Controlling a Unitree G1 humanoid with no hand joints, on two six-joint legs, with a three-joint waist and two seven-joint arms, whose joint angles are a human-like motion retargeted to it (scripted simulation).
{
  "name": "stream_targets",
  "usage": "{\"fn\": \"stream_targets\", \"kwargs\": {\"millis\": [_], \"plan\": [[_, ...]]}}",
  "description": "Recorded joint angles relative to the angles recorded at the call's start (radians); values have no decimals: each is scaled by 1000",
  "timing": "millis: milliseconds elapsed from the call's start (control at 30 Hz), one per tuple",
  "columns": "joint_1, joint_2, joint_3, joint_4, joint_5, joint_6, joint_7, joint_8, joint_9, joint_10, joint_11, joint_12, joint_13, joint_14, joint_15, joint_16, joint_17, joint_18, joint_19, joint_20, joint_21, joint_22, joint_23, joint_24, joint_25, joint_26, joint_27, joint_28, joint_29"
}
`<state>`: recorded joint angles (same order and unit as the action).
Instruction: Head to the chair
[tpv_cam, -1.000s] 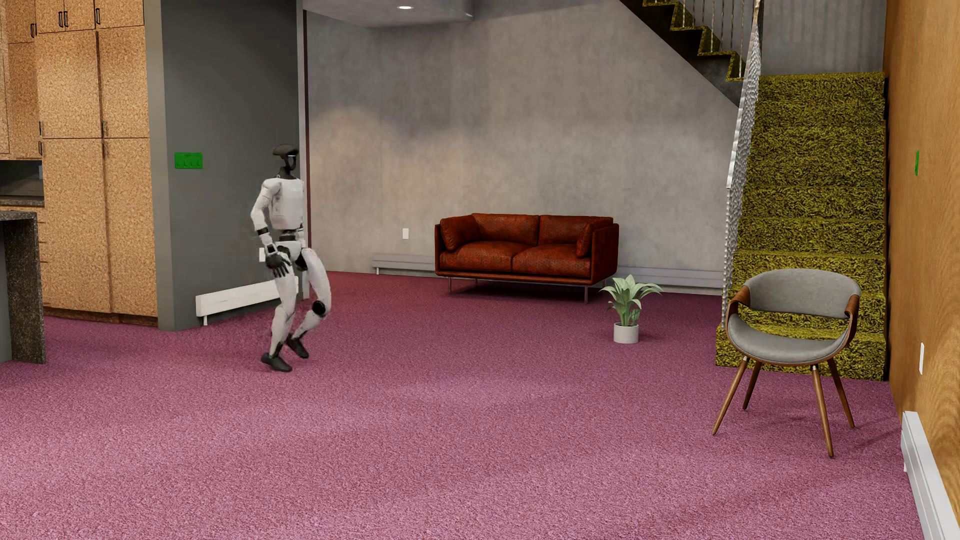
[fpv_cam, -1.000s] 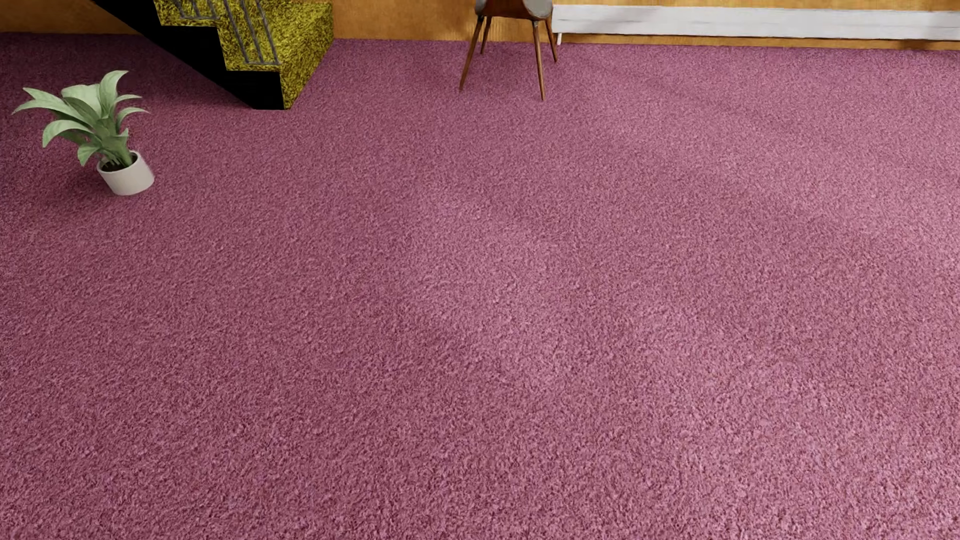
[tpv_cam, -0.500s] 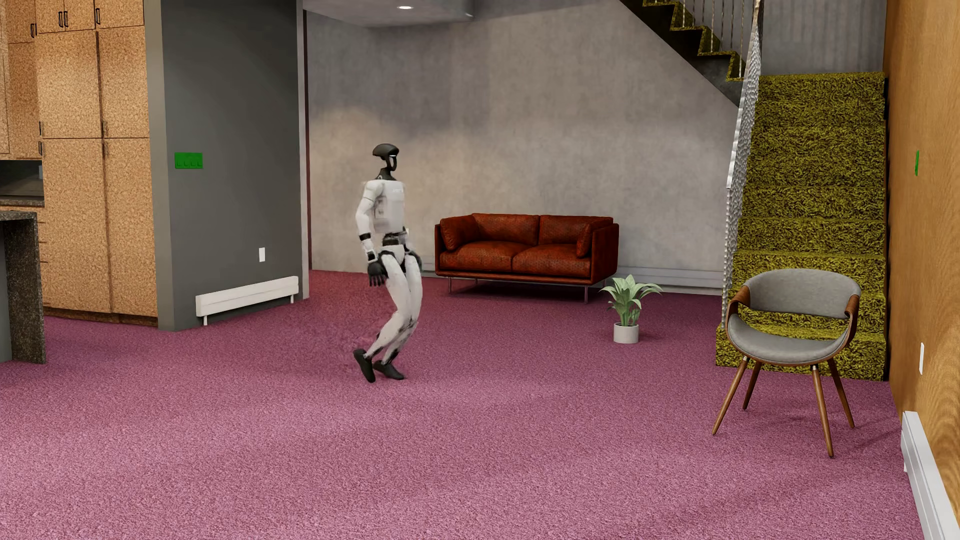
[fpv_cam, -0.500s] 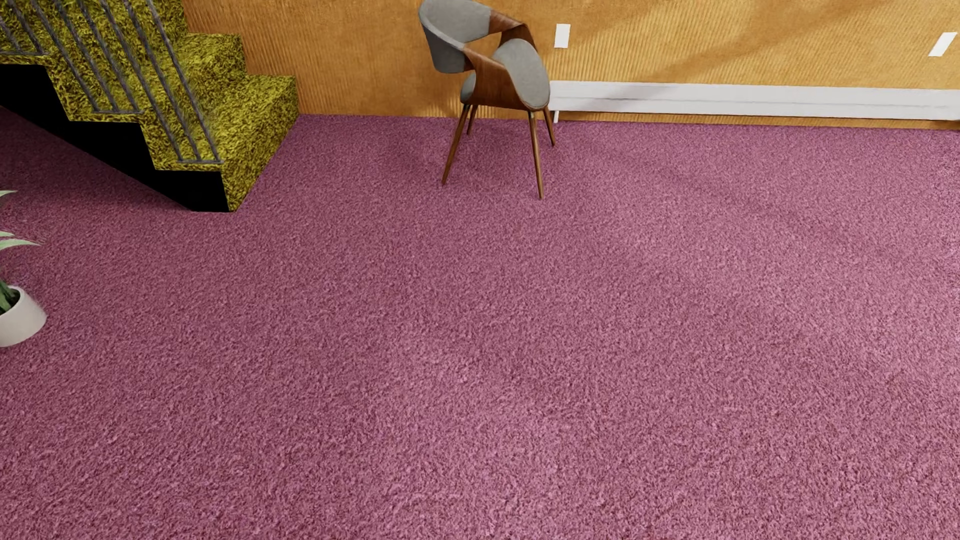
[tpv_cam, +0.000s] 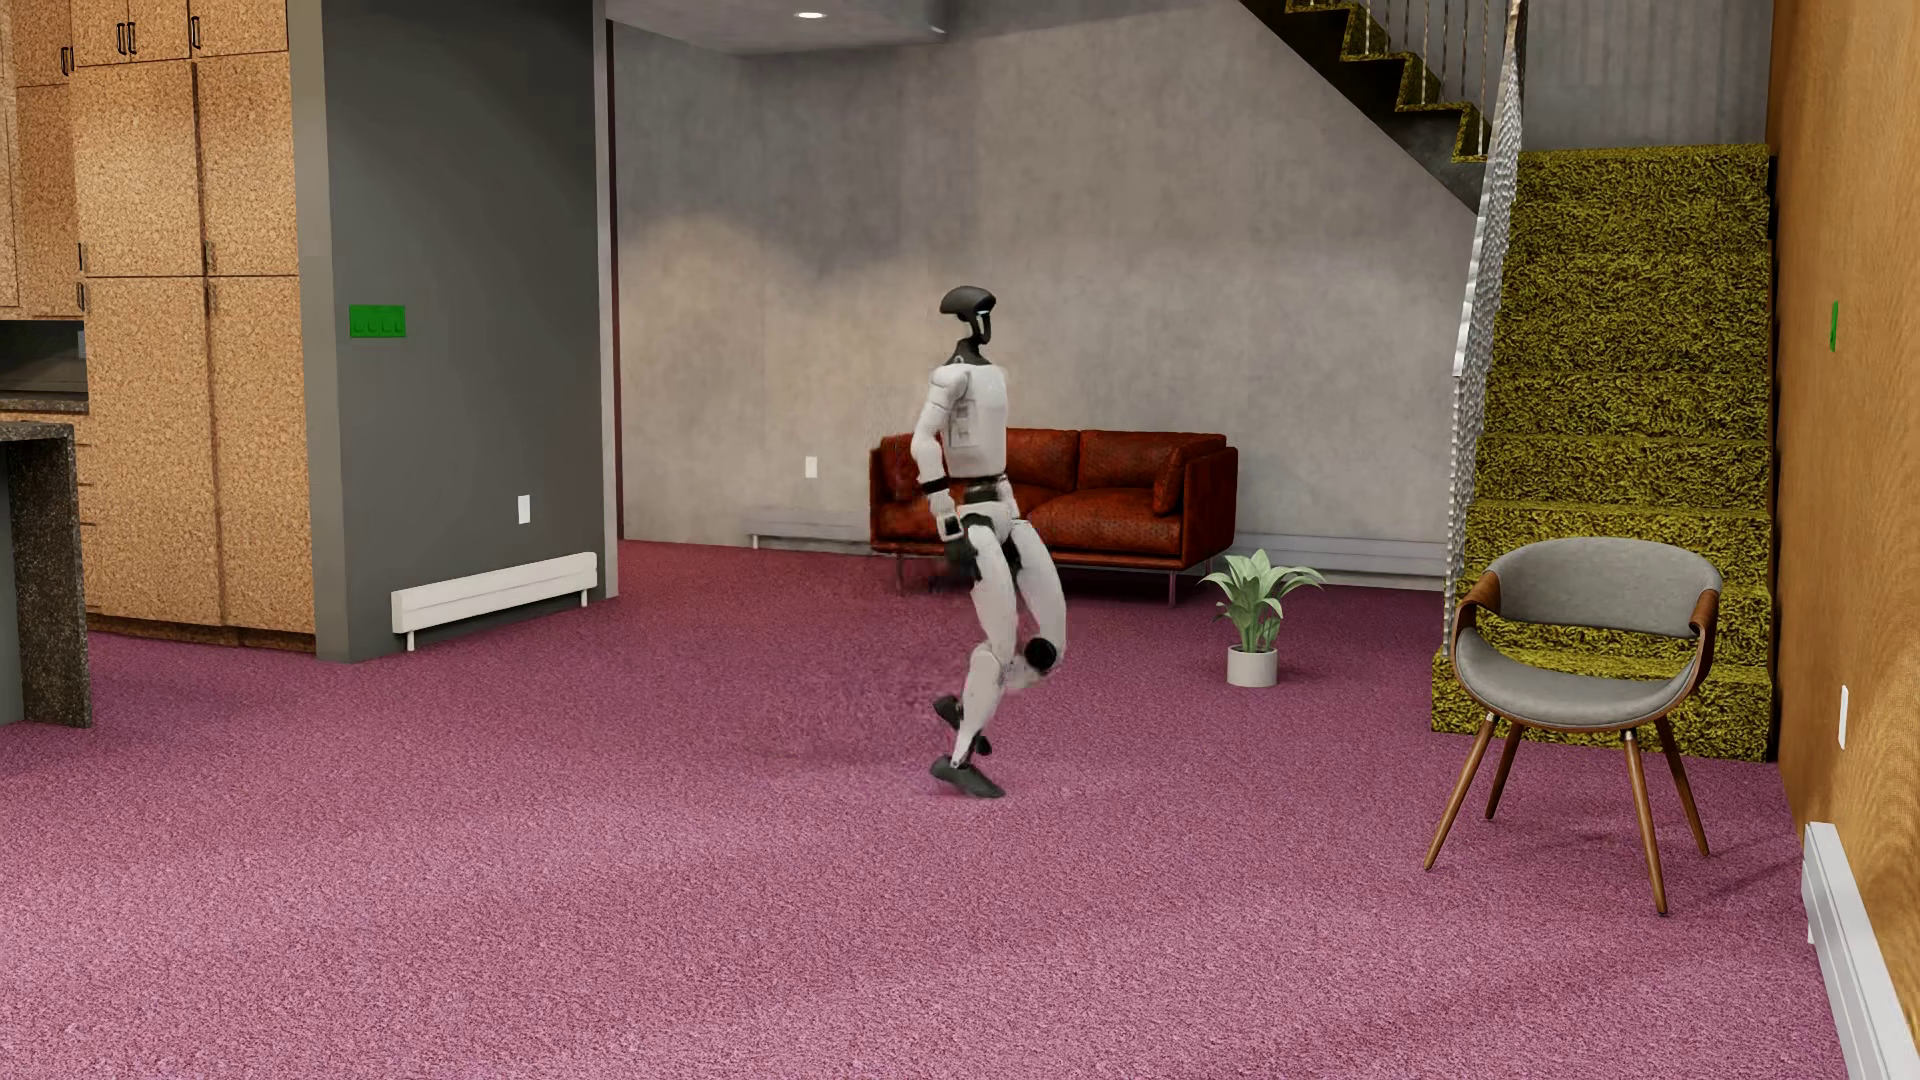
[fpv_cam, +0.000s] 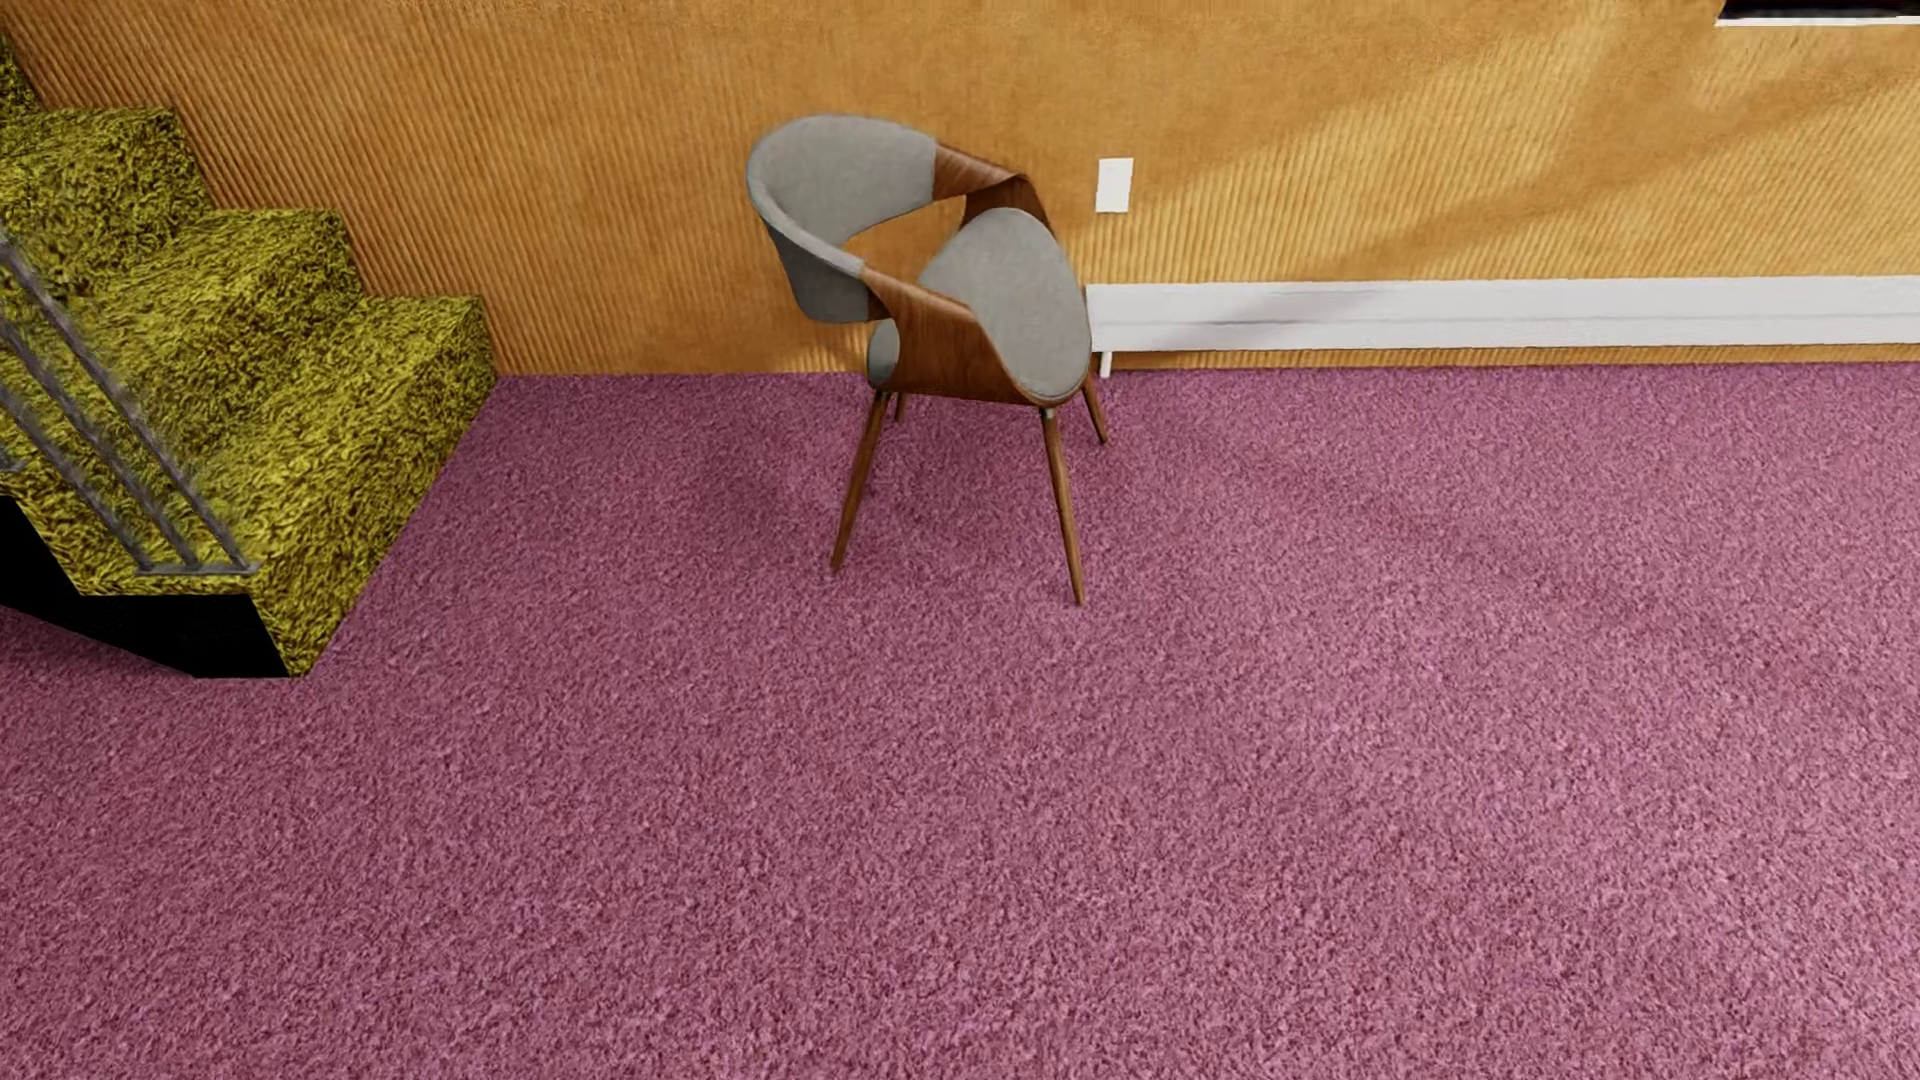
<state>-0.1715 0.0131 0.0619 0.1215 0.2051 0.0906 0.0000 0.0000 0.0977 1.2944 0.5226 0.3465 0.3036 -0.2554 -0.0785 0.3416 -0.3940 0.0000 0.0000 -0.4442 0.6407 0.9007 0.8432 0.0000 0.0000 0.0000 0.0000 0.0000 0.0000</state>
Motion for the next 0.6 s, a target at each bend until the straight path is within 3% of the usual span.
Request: {"fn": "stream_targets", "kwargs": {"millis": [100,133,167,200,233,267,300,333,367,400,433,467,500,533,567,600], "plan": [[-109,176,184,9,-62,-42,0,0,-20,-570,-87,111,-159,46,-161,21,-12,0,0,-16,-143,74,-189,0,0,0,0,0,0],[-131,204,203,18,-60,-39,0,0,-36,-734,-98,134,-213,145,-217,22,-20,0,0,-24,-184,92,-247,0,0,0,0,0,0],[-170,227,207,28,-81,-43,0,0,-55,-1110,-90,163,-256,471,-263,23,-25,0,0,-30,-225,94,-277,0,0,0,0,0,0],[-206,264,213,28,-100,-44,0,0,-61,-1169,-78,184,-280,450,-291,24,-37,0,0,-36,-254,97,-331,0,0,0,0,0,0],[-254,304,219,26,-109,-43,0,0,-56,-792,-50,198,-280,167,-287,20,-37,0,0,-34,-296,103,-374,0,0,0,0,0,0],[-272,333,236,32,-115,-37,0,0,-73,-694,3,201,-243,189,-263,23,-26,0,0,-75,-337,115,-411,0,0,0,0,0,0],[-277,348,259,25,-147,-57,0,0,-82,-584,92,211,-222,249,-174,16,-9,0,0,-25,-340,129,-381,0,0,0,0,0,0],[-236,354,248,-23,-187,-92,0,0,-75,-492,221,207,-177,231,-4,21,27,0,0,-20,-339,146,-317,0,0,0,0,0,0],[-175,292,248,-60,-197,-92,0,0,-70,-490,407,190,-136,164,150,25,40,0,0,26,-275,123,-254,0,0,0,0,0,0],[-115,165,265,-100,-206,-97,0,0,-70,-507,652,169,-122,155,221,9,49,0,0,67,-200,97,-188,0,0,0,0,0,0],[-29,74,252,-128,-190,-97,0,0,-53,-548,842,137,-165,161,211,2,57,0,0,102,-137,42,70,0,0,0,0,0,0],[44,-11,221,-140,-181,-81,0,0,-49,-585,922,103,-140,125,187,-12,57,0,0,119,-110,-13,129,0,0,0,0,0,0],[140,-66,147,-145,-156,-68,0,0,-23,-632,920,66,-107,117,191,-17,56,0,0,140,-45,-78,190,0,0,0,0,0,0],[190,-140,117,-110,-217,-39,0,0,-30,-654,811,33,-46,115,196,-28,65,0,0,155,-98,-155,204,0,0,0,0,0,0],[246,-197,5,-123,-199,-45,0,0,-20,-702,606,19,33,143,302,-29,74,0,0,181,-232,-244,182,0,0,0,0,0,0],[311,-217,20,-116,-200,-41,0,0,-34,-763,326,-18,17,192,392,-13,50,0,0,178,47,-313,264,0,0,0,0,0,0]]}}
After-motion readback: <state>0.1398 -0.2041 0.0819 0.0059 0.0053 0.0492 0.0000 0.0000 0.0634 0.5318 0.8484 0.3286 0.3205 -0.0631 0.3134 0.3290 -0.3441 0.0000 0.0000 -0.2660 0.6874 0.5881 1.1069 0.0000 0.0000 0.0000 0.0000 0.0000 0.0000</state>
